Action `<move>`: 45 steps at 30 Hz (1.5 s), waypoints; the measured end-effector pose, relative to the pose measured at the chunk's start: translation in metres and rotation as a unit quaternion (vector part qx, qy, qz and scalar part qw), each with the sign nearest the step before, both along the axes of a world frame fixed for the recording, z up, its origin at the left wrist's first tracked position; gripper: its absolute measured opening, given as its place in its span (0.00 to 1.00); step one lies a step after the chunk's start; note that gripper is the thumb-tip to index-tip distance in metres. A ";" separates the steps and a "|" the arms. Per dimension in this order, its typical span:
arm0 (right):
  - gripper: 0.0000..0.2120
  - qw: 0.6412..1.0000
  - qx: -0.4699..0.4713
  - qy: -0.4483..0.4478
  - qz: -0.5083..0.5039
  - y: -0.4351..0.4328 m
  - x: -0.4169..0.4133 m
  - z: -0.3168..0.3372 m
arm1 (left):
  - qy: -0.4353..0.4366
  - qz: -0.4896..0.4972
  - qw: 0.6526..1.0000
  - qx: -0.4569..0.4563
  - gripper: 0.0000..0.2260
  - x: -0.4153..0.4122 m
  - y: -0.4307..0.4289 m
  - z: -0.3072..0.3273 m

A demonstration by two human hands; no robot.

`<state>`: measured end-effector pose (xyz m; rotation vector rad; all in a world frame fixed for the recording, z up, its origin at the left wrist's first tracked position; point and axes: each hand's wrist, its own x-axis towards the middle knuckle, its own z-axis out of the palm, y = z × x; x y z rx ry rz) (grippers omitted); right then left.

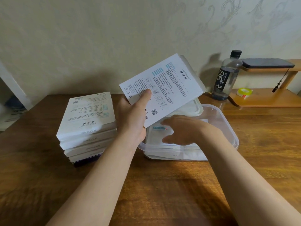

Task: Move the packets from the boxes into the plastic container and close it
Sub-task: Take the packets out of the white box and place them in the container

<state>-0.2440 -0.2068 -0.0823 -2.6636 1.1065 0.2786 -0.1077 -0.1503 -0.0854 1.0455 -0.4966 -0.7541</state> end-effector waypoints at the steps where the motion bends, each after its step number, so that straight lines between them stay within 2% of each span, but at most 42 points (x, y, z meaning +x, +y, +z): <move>1: 0.31 1.000 0.015 0.010 0.007 -0.001 0.002 -0.004 | 0.000 -0.001 1.000 0.000 0.07 0.000 0.000 0.000; 10: 0.40 0.994 0.054 0.083 0.040 -0.003 0.005 -0.010 | -0.012 -0.019 1.000 0.001 0.07 0.002 0.001 -0.002; 16: 0.42 0.990 0.054 0.120 0.055 -0.003 0.006 -0.009 | -0.014 -0.022 1.000 0.002 0.07 0.002 0.001 -0.001; 28: 0.44 0.990 0.054 0.109 0.065 -0.007 0.009 -0.018 | -0.022 -0.017 1.000 0.005 0.07 0.000 0.001 -0.001; 36: 0.41 0.998 0.023 0.035 0.051 -0.013 0.008 -0.019 | -0.016 -0.020 1.000 0.000 0.07 0.001 0.003 0.000; 45: 0.42 0.997 0.039 0.058 0.041 -0.009 0.009 -0.017 | -0.017 -0.019 1.000 0.001 0.07 0.002 0.002 -0.002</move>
